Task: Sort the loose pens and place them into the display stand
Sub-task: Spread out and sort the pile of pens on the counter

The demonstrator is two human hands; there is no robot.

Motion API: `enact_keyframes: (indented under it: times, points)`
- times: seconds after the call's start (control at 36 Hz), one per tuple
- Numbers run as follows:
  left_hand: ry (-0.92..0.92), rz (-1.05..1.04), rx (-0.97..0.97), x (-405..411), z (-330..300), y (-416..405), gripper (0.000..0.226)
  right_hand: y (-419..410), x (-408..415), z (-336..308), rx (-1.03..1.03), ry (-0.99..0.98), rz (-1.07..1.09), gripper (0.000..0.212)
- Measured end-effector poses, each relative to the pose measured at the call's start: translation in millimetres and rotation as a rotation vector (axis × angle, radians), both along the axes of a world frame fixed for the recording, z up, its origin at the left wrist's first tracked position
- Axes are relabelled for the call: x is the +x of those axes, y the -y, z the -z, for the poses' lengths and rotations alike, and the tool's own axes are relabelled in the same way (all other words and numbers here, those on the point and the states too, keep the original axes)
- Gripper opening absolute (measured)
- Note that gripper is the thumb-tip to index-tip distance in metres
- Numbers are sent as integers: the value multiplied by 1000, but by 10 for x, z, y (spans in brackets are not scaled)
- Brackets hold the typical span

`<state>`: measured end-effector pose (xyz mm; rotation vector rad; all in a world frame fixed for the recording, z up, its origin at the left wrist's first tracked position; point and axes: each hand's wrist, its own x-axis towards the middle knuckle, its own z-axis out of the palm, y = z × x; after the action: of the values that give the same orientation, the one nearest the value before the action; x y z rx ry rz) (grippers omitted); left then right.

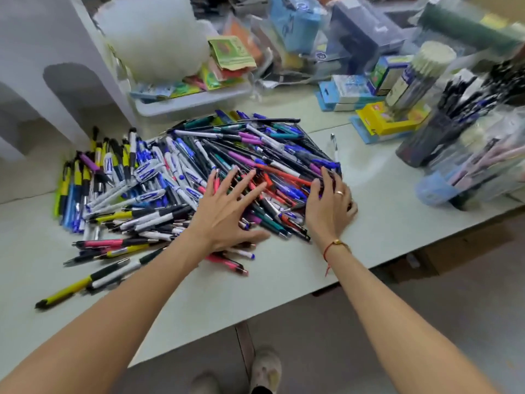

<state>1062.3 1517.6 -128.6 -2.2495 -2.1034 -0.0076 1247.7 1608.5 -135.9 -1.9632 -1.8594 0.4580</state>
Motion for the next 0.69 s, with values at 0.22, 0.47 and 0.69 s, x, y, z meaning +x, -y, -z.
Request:
enact_keyframes:
  times: [0.22, 0.47, 0.69]
  points:
    - [70, 11, -2, -130, -19, 75, 90, 179, -344, -3, -37, 21, -19, 46]
    - [105, -16, 32, -195, -225, 294, 90, 122, -161, -225, -182, 125, -247, 57]
    - [387, -350, 117, -799, -593, 929, 49, 127, -44, -551, -108, 319, -319, 50]
